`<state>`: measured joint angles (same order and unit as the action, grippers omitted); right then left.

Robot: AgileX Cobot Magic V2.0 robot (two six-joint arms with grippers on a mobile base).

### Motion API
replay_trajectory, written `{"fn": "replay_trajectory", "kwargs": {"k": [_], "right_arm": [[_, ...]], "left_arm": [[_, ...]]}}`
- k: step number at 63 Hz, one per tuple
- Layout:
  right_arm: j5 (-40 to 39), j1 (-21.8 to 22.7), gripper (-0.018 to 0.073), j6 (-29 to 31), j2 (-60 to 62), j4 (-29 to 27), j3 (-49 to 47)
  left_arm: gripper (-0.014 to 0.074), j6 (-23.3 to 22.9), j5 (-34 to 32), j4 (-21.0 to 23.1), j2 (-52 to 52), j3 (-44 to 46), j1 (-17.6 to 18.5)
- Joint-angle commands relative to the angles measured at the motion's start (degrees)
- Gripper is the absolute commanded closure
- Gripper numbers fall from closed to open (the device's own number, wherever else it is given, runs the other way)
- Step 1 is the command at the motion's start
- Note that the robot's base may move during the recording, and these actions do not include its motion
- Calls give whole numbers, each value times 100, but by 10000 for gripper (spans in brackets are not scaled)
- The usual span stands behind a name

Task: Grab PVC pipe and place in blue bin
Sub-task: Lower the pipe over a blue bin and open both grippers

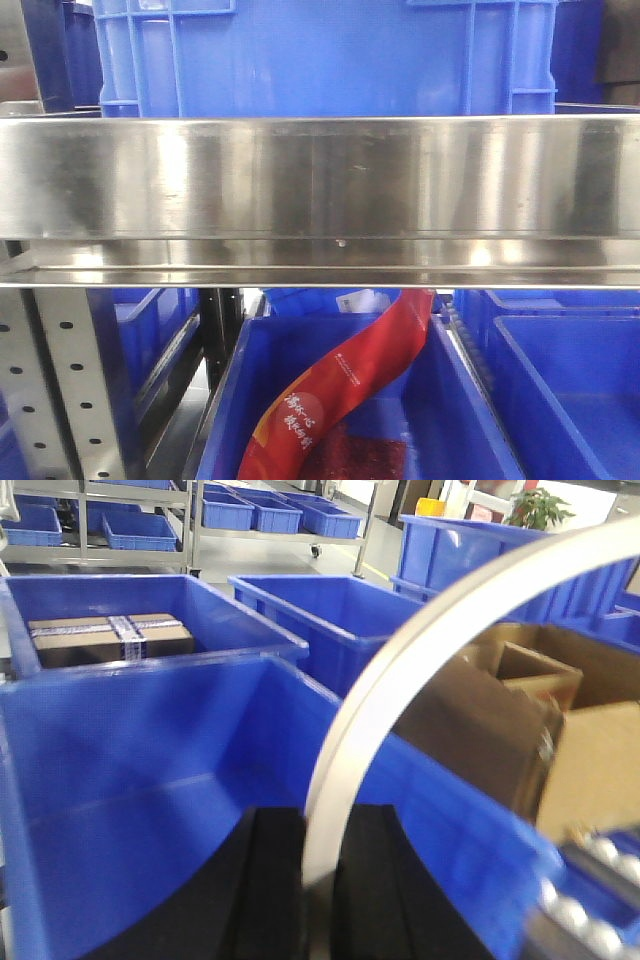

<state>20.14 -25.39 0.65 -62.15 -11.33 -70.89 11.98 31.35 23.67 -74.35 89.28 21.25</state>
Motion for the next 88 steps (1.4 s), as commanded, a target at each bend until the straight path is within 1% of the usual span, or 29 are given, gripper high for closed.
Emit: {"fn": "replay_trajectory", "kwargs": {"k": [1,7,13,16,27,29,32,34,38,43,47,52,54,55,59,62,65,67,69,85,88], "right_arm": [[-137,-95,722,52,-512,-7,-516],[-127,-110,722,52,-1088,-7,-1048],[-112,-110,722,52,-1464,-7,-1398],[-90,-110,722,52,-1595,-7,-1504],[-126,-110,722,52,-1857,-7,-1579],[-136,-110,722,52,-1877,-7,-1579],[-184,-110,722,52,-1918,-7,-1579],[-243,-110,722,52,-1942,-7,-1579],[-302,-110,721,41,-1992,-7,-1579],[-292,-110,711,40,-2012,-117,-1579],[-253,-110,663,40,-2021,-222,-1579],[-203,-110,538,40,-2021,-263,-1579],[-189,-110,477,40,-2021,-263,-1579],[-168,-110,430,40,-2021,-263,-1579],[-57,-110,307,40,-2021,-263,-1579],[30,-110,222,40,-2021,-263,-1579],[117,-110,174,40,-2021,-263,-1579],[160,-110,154,40,-2021,-263,-1579],[173,-110,152,40,-2021,-263,-1579],[79,-110,159,40,-1959,-263,-1579],[69,-98,181,40,-1892,-263,-1579]], "left_arm": [[707,-15,-368,191,-460,322,47],[707,-15,-528,506,-886,569,47],[707,-15,-658,824,-1124,612,47],[707,-15,-658,910,-1190,621,47],[707,-15,-536,880,-1351,636,89],[707,-15,-527,819,-1363,636,89],[703,-15,-527,604,-1363,636,114],[689,-15,-527,518,-1363,636,124],[628,-15,-527,422,-1363,636,136],[517,-15,-527,422,-1363,636,136],[408,-15,-540,422,-1363,636,136],[285,-15,-563,422,-1363,636,136],[250,-15,-563,422,-1363,636,136],[235,-15,-563,422,-1363,636,136],[195,-15,-563,422,-1363,636,136],[191,-15,-563,443,-1363,636,136],[195,-15,-563,455,-1363,636,136],[195,-15,-563,463,-1363,636,136],[195,-15,-563,463,-1363,636,136],[195,-15,-530,463,-1317,636,136],[195,-15,-530,463,-1268,636,136]]}}
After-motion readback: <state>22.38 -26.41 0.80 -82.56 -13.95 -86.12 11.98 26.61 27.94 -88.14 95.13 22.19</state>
